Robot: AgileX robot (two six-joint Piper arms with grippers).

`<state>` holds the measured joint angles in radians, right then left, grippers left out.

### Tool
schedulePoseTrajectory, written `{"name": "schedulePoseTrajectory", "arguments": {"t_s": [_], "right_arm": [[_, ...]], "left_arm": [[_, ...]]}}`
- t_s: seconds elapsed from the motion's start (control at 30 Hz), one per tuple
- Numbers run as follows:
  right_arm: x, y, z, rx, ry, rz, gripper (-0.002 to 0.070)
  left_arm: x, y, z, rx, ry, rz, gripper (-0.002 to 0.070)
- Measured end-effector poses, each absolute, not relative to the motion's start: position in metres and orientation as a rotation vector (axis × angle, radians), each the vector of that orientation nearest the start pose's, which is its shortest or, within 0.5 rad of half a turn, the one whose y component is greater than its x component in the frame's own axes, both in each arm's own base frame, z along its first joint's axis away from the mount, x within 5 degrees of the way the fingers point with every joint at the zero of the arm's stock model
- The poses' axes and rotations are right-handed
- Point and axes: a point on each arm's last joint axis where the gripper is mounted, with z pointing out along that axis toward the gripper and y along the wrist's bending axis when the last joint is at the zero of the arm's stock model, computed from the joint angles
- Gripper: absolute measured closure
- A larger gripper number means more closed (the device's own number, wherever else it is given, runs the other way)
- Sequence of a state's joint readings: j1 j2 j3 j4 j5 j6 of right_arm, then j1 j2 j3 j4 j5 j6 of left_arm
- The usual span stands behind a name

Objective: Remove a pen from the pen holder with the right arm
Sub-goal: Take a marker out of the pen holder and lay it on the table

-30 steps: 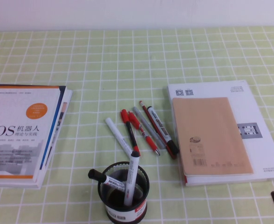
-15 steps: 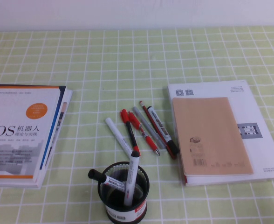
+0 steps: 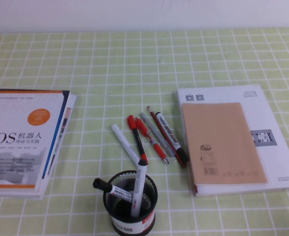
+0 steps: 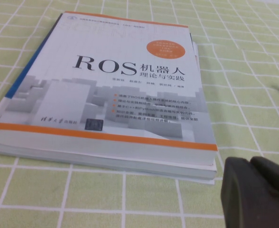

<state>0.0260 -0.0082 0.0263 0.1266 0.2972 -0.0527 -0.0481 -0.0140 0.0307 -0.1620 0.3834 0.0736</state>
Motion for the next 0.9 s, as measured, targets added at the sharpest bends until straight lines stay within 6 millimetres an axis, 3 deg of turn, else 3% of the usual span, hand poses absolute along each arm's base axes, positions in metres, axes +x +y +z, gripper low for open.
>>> {"name": "schedulePoseTrajectory", "arguments": {"t_s": [0.2, 0.9], "right_arm": [[0.0525, 0.0052, 0.1705, -0.019, 1.88, 0.082, 0.0689], [0.0524, 0.0052, 0.1702, -0.022, 1.883, 0.081, 0.0689]], "left_arm": [[0.0519, -0.008, 0.1696, 0.015, 1.881, -0.142, 0.0683], [0.0519, -0.008, 0.1696, 0.015, 1.881, -0.142, 0.0683]]}}
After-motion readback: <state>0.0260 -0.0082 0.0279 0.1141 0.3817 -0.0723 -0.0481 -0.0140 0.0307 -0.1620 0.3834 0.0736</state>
